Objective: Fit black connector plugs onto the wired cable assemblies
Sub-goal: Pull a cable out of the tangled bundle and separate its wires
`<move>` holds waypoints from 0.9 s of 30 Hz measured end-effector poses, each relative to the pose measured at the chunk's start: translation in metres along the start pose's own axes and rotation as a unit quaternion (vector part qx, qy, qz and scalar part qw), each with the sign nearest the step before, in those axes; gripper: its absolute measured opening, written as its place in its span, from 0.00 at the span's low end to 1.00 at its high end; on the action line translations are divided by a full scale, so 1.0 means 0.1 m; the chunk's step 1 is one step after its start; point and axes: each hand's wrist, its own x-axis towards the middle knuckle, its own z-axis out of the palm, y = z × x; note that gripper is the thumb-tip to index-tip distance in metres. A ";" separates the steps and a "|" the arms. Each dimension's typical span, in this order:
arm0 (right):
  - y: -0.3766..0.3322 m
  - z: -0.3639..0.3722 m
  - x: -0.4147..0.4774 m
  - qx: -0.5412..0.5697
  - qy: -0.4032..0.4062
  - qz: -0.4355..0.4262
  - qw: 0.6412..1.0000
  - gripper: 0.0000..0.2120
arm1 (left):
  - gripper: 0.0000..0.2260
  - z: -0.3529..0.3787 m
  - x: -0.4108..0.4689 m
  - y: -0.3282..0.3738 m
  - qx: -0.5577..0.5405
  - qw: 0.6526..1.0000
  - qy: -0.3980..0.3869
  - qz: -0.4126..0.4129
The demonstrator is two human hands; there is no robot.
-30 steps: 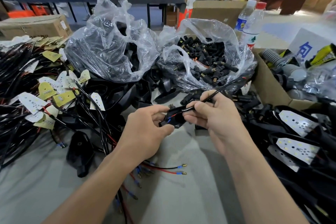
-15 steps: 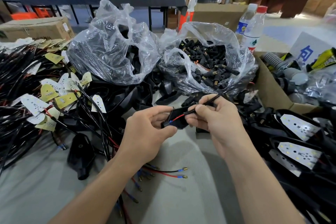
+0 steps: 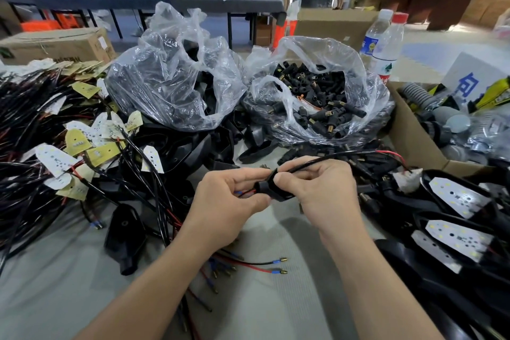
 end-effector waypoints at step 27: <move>0.07 -0.23 0.26 0.453 0.101 0.229 0.856 0.04 | 0.09 -0.79 0.13 0.48 0.152 0.976 0.149 0.033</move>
